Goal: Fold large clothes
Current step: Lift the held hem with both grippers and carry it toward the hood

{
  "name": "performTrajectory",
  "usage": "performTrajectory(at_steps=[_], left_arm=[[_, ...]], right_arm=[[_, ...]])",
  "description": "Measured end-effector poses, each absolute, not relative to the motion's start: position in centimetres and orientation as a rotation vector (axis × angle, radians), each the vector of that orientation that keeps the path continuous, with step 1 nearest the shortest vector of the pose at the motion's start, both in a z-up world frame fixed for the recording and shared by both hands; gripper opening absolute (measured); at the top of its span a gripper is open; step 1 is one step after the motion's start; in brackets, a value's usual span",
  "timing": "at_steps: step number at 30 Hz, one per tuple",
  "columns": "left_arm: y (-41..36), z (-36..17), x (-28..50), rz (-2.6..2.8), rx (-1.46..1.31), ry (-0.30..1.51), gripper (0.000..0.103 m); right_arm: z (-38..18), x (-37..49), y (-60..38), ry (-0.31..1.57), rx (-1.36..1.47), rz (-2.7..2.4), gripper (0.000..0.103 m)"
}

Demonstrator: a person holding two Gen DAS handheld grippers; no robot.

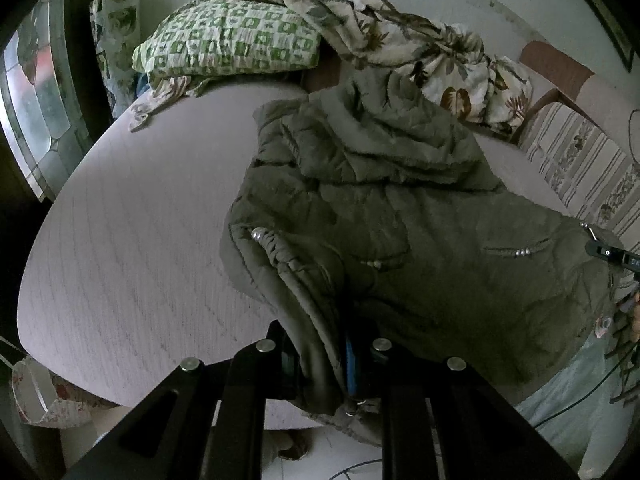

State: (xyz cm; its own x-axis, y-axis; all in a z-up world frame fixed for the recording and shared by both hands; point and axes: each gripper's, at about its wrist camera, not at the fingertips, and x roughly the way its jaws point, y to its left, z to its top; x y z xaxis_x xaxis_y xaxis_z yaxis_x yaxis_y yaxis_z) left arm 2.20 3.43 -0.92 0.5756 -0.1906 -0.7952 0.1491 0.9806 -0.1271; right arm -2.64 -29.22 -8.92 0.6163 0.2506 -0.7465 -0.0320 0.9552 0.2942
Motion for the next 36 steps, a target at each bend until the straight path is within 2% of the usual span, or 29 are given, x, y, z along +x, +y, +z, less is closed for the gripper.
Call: performTrajectory(at_steps=[19,36], left_arm=[[3.8,2.6,6.3,-0.196,-0.092,0.892,0.016],[3.7,5.0,13.0,-0.163,-0.093,0.857,0.016]], right_arm=[[-5.0,1.1,-29.8,0.845,0.258,0.178,0.017],[-3.7,7.0,-32.0,0.817,0.326,0.154,0.017]])
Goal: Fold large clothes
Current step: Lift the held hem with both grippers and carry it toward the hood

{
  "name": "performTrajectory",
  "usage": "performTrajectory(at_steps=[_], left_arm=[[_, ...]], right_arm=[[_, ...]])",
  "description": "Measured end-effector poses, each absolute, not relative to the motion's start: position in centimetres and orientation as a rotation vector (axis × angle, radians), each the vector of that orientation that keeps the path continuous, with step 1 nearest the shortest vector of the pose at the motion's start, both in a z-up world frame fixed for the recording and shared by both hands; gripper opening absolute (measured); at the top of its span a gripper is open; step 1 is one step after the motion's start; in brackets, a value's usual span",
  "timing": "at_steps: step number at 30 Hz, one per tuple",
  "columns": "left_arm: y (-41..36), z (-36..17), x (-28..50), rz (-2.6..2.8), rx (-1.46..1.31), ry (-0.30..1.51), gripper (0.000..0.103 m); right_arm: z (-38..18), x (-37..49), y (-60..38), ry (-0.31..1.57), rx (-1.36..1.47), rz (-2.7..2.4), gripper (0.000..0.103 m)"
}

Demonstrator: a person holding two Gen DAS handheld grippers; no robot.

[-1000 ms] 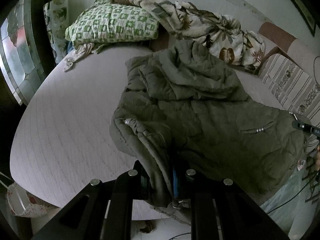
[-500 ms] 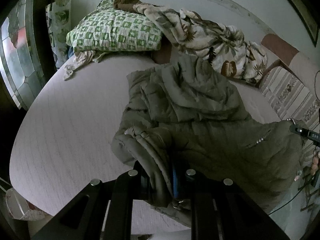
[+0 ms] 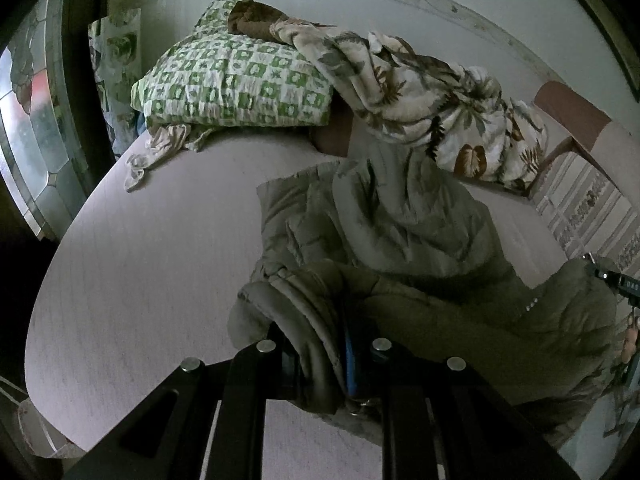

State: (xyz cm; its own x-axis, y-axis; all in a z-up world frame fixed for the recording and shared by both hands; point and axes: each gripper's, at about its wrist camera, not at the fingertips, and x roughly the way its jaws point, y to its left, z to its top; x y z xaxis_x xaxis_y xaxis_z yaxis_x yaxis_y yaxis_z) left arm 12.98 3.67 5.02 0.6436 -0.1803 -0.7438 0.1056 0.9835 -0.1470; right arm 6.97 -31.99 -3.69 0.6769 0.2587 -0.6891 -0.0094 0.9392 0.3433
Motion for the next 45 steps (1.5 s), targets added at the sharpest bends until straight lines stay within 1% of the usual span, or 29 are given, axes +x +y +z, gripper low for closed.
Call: performTrajectory(at_steps=[25,36,45], left_arm=[[4.6,7.2,21.6,-0.115,-0.125,0.832,0.016],[4.4,7.4,26.0,-0.065,-0.088,0.815,0.016],[3.9,6.5,30.3,-0.035,-0.062,0.809,0.016]], right_arm=[[-0.1,15.7,-32.2,0.774,0.275,0.095,0.017],[0.3,20.3,-32.2,0.755,0.257,0.037,0.016],[-0.3,25.1,-32.3,0.755,0.246,0.003,0.016]])
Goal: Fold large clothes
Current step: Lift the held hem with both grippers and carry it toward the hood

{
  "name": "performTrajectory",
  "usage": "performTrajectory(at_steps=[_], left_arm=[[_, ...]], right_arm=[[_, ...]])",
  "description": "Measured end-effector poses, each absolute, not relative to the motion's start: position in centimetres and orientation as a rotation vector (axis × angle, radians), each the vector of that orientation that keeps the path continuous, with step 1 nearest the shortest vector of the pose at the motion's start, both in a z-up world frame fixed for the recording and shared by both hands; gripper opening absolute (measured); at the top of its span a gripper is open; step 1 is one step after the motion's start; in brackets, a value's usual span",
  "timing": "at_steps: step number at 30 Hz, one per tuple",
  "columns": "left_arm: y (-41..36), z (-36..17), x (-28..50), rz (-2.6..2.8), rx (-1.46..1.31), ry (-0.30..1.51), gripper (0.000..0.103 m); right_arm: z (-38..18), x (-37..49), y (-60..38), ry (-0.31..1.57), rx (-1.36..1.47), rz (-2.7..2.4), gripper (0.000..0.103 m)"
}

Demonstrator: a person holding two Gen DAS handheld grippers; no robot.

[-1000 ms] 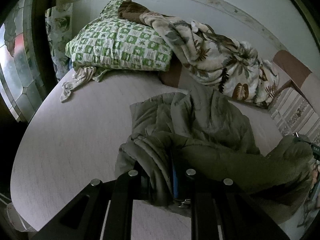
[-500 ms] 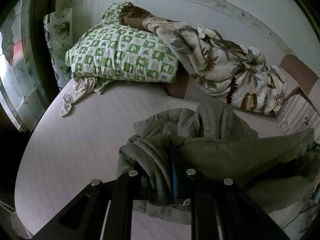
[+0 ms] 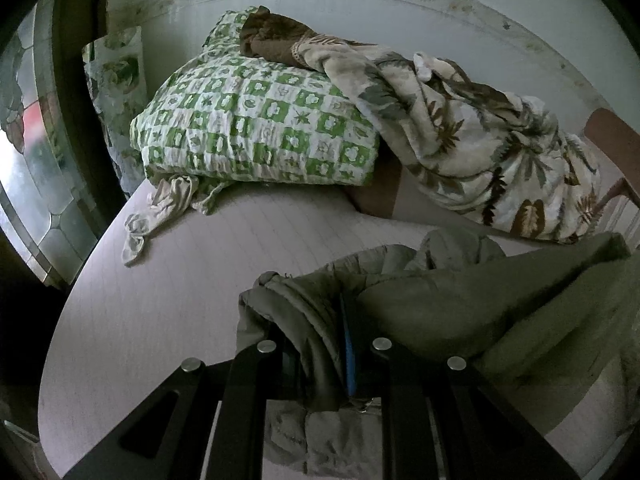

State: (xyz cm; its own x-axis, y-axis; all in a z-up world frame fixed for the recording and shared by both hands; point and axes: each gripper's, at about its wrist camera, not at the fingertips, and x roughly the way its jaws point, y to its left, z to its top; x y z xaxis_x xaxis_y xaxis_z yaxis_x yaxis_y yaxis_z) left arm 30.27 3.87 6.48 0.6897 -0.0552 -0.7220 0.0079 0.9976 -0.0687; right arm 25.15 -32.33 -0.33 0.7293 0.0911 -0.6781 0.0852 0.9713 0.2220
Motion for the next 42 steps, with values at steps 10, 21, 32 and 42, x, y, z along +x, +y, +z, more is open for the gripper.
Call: performTrajectory(at_steps=[10,21,32,42], left_arm=[[3.4,4.5,35.0,0.004,-0.05,0.805,0.016],[2.5,-0.3,39.3,0.061,0.005,0.844,0.016],[1.5,-3.8,42.1,0.073,0.056,0.881,0.016],[0.8,-6.4,44.4,0.068,0.084,0.926,0.017]], right_arm=[[-2.2,30.7,-32.2,0.753,0.226,-0.048,0.016],[-6.5,35.8,-32.6,0.792,0.245,-0.083,0.016],[-10.2,40.0,-33.2,0.892,0.279,-0.099,0.016],[-14.1,43.2,-33.4,1.036,0.259,-0.098,0.016]])
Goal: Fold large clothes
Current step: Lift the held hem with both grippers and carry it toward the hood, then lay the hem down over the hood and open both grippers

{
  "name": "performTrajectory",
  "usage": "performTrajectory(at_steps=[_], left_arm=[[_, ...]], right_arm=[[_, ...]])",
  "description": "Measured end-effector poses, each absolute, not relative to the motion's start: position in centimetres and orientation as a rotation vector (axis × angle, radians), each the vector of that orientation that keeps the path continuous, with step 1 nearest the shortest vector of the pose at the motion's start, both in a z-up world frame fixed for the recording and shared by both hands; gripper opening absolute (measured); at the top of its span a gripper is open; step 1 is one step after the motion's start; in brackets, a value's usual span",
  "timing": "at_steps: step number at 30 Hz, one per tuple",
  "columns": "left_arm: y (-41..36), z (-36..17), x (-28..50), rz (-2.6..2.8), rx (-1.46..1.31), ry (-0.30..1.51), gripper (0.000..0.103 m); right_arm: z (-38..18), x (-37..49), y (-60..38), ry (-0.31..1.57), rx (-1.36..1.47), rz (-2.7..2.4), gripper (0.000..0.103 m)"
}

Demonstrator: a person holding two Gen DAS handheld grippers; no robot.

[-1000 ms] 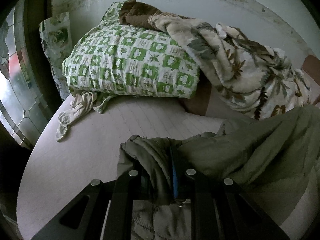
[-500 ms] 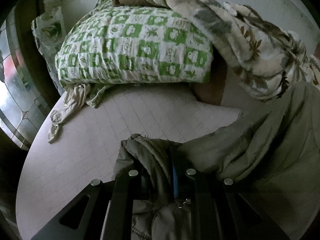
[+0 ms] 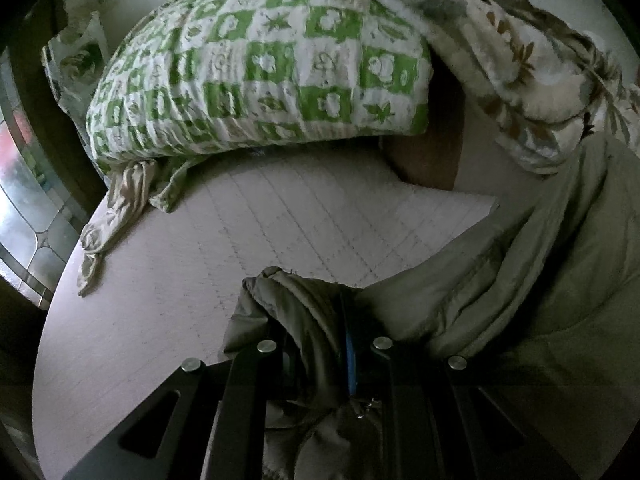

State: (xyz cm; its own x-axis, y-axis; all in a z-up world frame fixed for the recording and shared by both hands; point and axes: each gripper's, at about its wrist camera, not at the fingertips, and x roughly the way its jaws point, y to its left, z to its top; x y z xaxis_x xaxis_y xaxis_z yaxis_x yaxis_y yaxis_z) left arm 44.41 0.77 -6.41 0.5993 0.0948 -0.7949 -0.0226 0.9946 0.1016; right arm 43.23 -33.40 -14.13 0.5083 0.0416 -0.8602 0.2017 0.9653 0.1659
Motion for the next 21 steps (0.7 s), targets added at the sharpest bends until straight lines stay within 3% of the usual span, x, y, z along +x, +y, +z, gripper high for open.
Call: performTrajectory(at_steps=[9,21], left_arm=[[0.6,-8.8,47.0,0.056,0.1,1.0,0.017],[0.3,-8.8,46.9,0.055,0.112,1.003,0.018]], right_arm=[[-16.5,45.0,-33.4,1.121,0.267,-0.113,0.017],[-16.7,44.5,-34.0,1.056,0.357,-0.093,0.019]])
